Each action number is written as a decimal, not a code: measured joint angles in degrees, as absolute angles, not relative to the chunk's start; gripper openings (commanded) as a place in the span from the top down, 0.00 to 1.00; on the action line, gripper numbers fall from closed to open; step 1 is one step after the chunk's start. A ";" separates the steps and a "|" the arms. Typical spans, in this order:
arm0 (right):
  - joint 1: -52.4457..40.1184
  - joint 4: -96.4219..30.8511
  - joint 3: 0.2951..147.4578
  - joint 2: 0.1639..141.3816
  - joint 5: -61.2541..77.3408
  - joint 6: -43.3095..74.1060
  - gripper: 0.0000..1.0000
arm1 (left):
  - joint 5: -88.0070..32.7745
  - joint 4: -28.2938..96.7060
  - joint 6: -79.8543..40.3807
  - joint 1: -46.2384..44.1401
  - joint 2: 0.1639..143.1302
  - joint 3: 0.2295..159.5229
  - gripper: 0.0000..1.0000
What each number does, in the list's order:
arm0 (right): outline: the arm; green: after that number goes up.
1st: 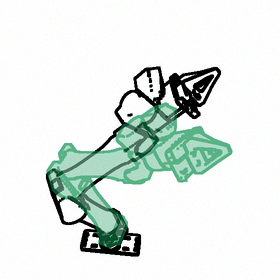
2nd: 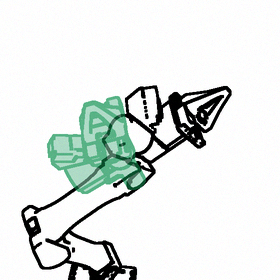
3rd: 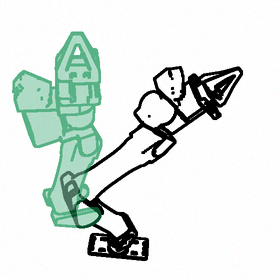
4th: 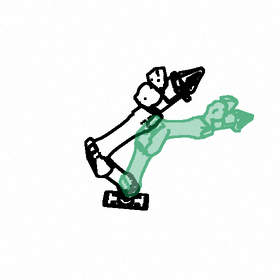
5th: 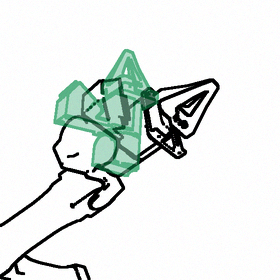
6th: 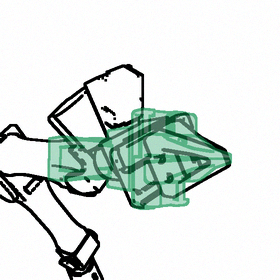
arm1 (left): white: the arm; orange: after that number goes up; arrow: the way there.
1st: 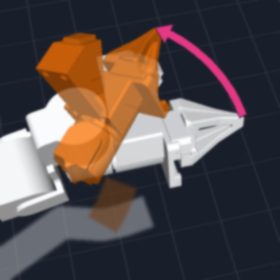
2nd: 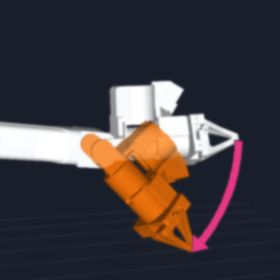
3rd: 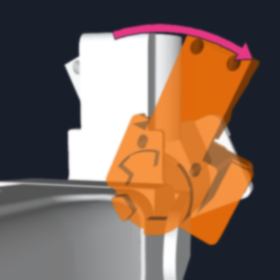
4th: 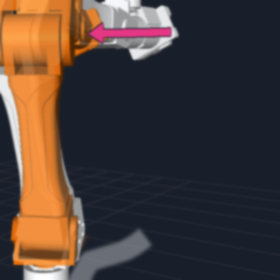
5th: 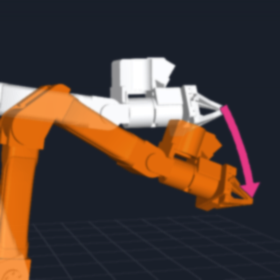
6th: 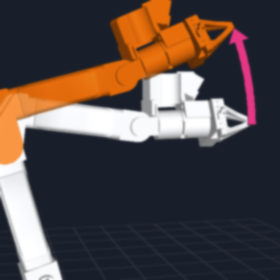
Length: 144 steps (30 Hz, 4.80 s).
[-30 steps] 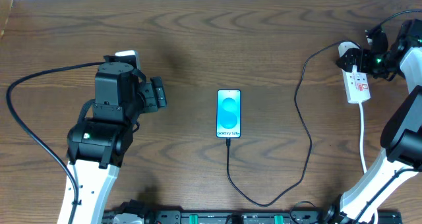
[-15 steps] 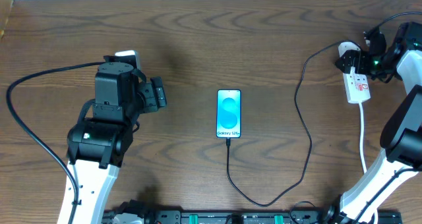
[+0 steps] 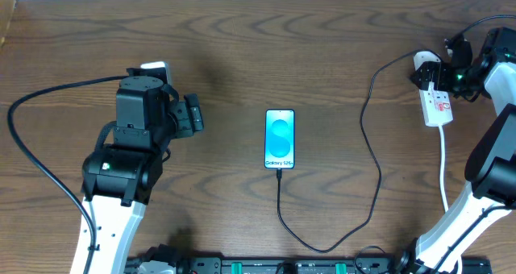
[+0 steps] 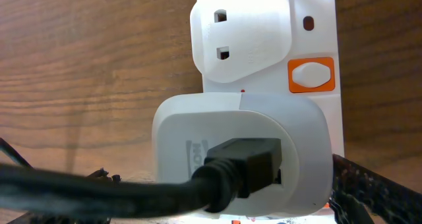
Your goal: Plug charger to phone and switch on socket
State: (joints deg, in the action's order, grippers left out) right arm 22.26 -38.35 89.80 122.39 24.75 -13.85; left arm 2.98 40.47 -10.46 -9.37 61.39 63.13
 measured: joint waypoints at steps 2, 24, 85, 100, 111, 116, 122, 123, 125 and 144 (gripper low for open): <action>22.31 -38.26 89.80 122.39 24.93 -13.58 0.01 | 2.98 40.47 -10.46 -9.37 61.41 63.13 0.12; 22.26 -43.86 91.88 122.41 22.74 -11.99 0.01 | 2.98 40.47 -10.46 -9.37 61.41 63.13 0.12; 22.37 -39.97 90.52 122.41 24.93 -12.34 0.01 | 2.98 40.49 -10.44 -9.37 61.41 63.13 0.12; 22.83 -42.94 90.59 121.97 27.55 -12.19 0.01 | 2.98 40.47 -10.44 -9.37 61.39 63.13 0.12; 22.92 -43.13 90.59 121.86 28.10 -11.88 0.01 | 2.98 40.47 -10.46 -9.37 61.41 63.13 0.12; 22.90 -44.53 91.09 121.82 28.32 -11.44 0.01 | 2.98 40.47 -10.46 -9.37 61.41 63.13 0.12; 21.82 -49.17 91.22 117.95 28.62 -10.79 0.01 | 2.98 40.47 -10.44 -9.37 61.41 63.13 0.12; 21.82 -49.98 91.22 115.35 28.12 -10.74 0.01 | 2.98 40.49 -10.46 -9.37 61.41 63.13 0.12; 21.85 -50.96 91.22 112.05 27.14 -10.63 0.01 | 2.98 40.47 -10.46 -9.37 61.41 63.13 0.12; 21.82 -60.58 91.22 97.43 18.39 -2.50 0.01 | 2.98 40.47 -10.46 -9.37 61.41 63.13 0.12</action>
